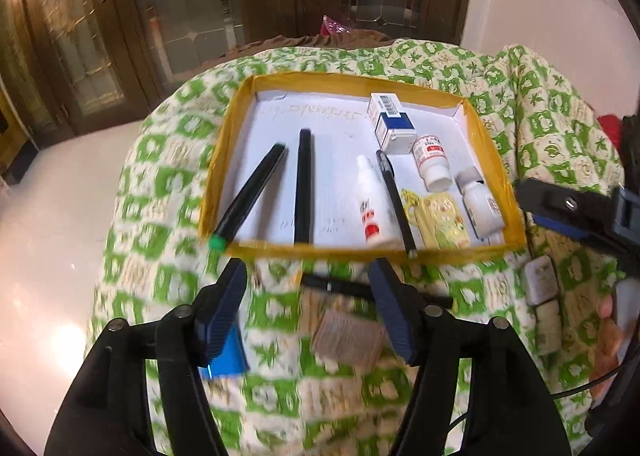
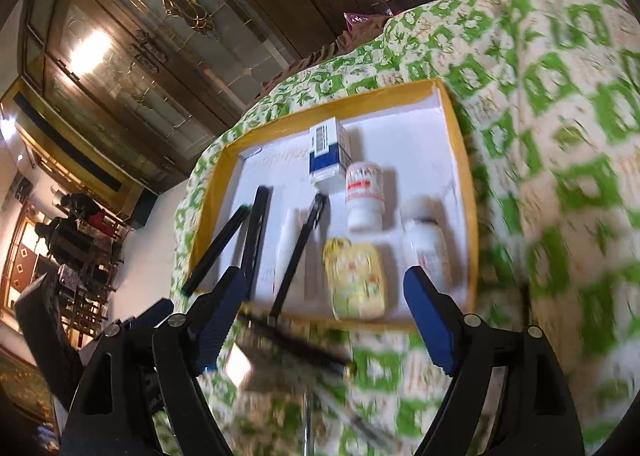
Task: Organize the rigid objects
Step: 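Grasp the blue battery with the left tool while the right tool opens and withdraws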
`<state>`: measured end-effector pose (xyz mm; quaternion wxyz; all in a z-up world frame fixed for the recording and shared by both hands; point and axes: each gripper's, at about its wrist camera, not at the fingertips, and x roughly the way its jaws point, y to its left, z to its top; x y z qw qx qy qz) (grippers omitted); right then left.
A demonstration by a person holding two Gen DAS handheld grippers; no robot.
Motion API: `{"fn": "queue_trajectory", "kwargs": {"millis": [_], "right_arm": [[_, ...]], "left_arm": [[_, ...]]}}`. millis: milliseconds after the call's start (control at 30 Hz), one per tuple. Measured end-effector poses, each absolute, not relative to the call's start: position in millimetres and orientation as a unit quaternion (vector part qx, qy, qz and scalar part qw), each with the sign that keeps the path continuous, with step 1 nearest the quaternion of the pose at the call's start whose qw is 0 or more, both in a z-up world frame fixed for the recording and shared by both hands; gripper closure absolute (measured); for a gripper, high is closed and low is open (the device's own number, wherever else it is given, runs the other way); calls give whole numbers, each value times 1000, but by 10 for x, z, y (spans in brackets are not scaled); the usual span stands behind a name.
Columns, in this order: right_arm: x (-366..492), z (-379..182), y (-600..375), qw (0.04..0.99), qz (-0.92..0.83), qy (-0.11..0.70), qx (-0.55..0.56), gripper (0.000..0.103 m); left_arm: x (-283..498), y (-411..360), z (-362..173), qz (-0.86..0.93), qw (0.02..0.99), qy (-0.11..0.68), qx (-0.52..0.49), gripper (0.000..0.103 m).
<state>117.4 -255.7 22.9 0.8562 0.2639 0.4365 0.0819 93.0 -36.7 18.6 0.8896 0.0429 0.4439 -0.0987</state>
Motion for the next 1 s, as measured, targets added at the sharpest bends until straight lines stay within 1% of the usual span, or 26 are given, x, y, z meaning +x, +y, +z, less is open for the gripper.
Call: {"fn": "queue_trajectory", "kwargs": {"millis": [133, 267, 367, 433, 500, 567, 700, 800, 867, 933, 1000], "right_arm": [[798, 179, -2621, 853, 76, 436, 277, 20], [597, 67, -2647, 844, 65, 453, 280, 19], [577, 36, -2627, 842, 60, 458, 278, 19], [568, 45, -2607, 845, 61, 455, 274, 19], [556, 49, -2582, 848, 62, 454, 267, 19], [537, 29, -2561, 849, 62, 455, 263, 19], [533, -40, -2534, 842, 61, 465, 266, 19], [528, -57, -2502, 843, 64, 467, 260, 19], [527, -58, -2493, 843, 64, 468, 257, 19], [533, -71, -2498, 842, 62, 470, 257, 19], [548, -88, -2516, 841, 58, 472, 258, 19]], "left_arm": [[681, -56, -5, -79, 888, 454, -2, 38], [514, 441, -282, -43, 868, 485, -99, 39], [441, 818, -216, -22, 867, 462, -185, 38], [406, 962, -174, -3, 873, 444, -204, 37], [431, 1001, -226, 2, 866, 451, -214, 37], [477, 909, -266, -3, 865, 462, -195, 37], [661, 453, -335, -26, 873, 480, -79, 37], [831, 277, -451, -16, 869, 495, -14, 37], [909, 252, -504, -13, 867, 499, -3, 42], [970, 245, -539, -9, 866, 500, 18, 53], [1027, 212, -593, -12, 864, 502, 38, 57]]}}
